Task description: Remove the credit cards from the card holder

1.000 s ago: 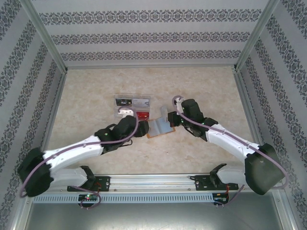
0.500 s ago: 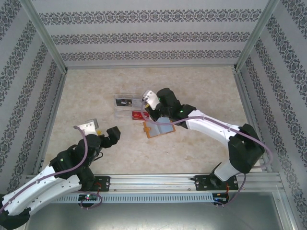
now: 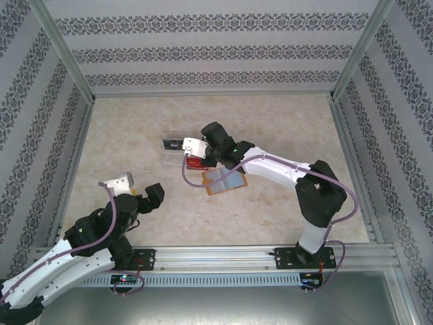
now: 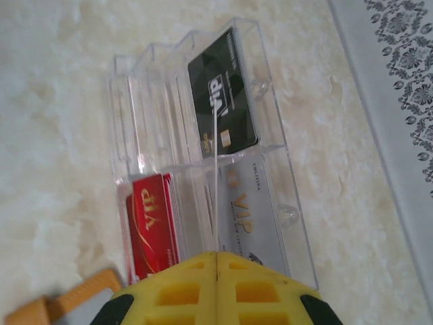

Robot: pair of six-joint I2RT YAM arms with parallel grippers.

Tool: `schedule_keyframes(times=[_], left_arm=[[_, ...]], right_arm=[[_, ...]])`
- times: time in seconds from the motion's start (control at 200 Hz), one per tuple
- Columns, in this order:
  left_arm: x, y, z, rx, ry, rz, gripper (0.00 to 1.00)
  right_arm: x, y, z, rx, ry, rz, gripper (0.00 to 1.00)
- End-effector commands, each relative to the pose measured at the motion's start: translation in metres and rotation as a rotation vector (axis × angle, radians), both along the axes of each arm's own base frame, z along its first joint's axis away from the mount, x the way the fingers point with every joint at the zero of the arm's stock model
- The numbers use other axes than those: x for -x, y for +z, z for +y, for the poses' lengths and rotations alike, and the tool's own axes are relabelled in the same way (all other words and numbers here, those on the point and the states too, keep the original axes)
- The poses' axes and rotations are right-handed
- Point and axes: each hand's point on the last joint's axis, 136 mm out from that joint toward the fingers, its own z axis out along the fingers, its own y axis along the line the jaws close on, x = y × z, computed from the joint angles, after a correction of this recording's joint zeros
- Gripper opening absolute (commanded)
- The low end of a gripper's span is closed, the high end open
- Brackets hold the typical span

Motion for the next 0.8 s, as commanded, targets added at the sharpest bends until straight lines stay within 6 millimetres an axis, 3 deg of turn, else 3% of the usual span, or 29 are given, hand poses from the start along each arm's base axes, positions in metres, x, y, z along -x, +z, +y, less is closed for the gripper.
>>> schedule_keyframes(times=[0.0, 0.39, 0.794], left_arm=[[0.003, -0.009, 0.01, -0.054, 0.017, 0.022, 1.0], [0.004, -0.011, 0.012, -0.052, 0.025, 0.022, 1.0], [0.004, -0.012, 0.014, -0.058, 0.03, 0.024, 1.0]], right_arm=[[-0.014, -0.002, -0.008, 0.078, 0.012, -0.025, 0.0], [-0.03, -0.013, -0.015, 0.094, -0.008, -0.003, 0.0], [-0.037, -0.027, -0.007, 0.09, -0.019, 0.035, 0.0]])
